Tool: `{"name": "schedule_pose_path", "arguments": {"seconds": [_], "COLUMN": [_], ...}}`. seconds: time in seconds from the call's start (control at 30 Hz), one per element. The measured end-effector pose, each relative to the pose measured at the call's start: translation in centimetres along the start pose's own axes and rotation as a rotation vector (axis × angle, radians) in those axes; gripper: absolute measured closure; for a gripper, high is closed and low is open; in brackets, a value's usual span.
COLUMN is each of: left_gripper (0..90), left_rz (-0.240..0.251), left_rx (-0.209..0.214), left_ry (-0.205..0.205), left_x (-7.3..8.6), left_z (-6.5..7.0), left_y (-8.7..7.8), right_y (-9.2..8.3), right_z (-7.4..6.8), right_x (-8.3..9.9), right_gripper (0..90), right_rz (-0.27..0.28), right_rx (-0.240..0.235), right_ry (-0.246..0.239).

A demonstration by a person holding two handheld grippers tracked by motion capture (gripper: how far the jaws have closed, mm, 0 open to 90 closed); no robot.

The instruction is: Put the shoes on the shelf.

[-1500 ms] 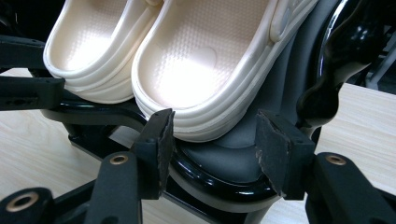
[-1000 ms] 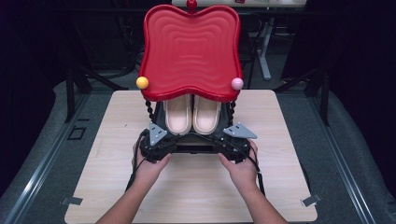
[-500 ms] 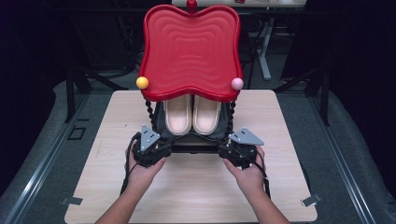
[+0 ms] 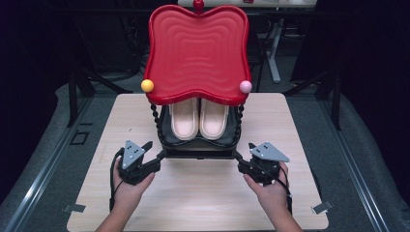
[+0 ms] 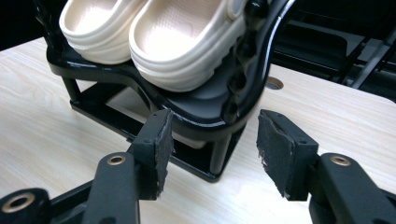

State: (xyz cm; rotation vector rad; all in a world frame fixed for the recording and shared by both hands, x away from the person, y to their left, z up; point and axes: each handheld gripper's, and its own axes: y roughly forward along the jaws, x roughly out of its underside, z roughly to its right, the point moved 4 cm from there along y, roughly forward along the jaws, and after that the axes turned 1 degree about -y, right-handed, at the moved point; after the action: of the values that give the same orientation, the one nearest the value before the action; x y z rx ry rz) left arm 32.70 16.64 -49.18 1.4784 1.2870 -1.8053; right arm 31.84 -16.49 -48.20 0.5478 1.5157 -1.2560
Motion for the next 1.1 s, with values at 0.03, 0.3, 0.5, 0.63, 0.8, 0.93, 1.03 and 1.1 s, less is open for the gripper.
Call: {"name": "schedule_pose_path", "arguments": {"seconds": [0.03, 0.3, 0.5, 0.63, 0.8, 0.93, 1.03, 1.1], "left_gripper": [45.0, 44.6, 44.4, 44.3, 44.1, 44.0, 44.0, 44.0], "left_rz": [-0.002, -0.029, -0.067, -0.086, -0.105, -0.129, -0.146, -0.158], "left_rx": [0.000, -0.022, -0.034, -0.049, -0.055, -0.054, -0.045, -0.041], "left_ry": [-0.004, -0.014, -0.050, -0.063, -0.077, -0.073, -0.065, -0.054], "left_x": [0.2, 2.5, 5.1, 6.4, 7.5, 8.4, 9.0, 9.4], "left_z": [-0.1, -1.3, -2.1, -2.8, -3.3, -3.5, -3.3, -3.1], "left_y": [-0.3, -2.7, -4.0, -4.3, -3.8, -3.0, -2.7, -2.4], "right_y": [-0.2, -2.0, -3.0, -3.0, -2.4, -2.0, -1.7, -1.4], "right_z": [0.1, 1.3, 2.1, 2.3, 2.2, 2.4, 2.5, 2.6], "right_x": [0.2, 1.7, 3.2, 4.7, 6.1, 7.1, 7.7, 8.2], "right_gripper": [44.9, 44.6, 44.5, 44.3, 43.9, 43.6, 43.6, 43.6], "right_rz": [0.001, -0.008, -0.026, -0.051, -0.067, -0.086, -0.098, -0.110], "right_rx": [0.001, 0.026, 0.042, 0.043, 0.050, 0.054, 0.059, 0.053], "right_ry": [0.002, 0.017, 0.037, 0.040, 0.025, 0.019, 0.020, 0.022]}}
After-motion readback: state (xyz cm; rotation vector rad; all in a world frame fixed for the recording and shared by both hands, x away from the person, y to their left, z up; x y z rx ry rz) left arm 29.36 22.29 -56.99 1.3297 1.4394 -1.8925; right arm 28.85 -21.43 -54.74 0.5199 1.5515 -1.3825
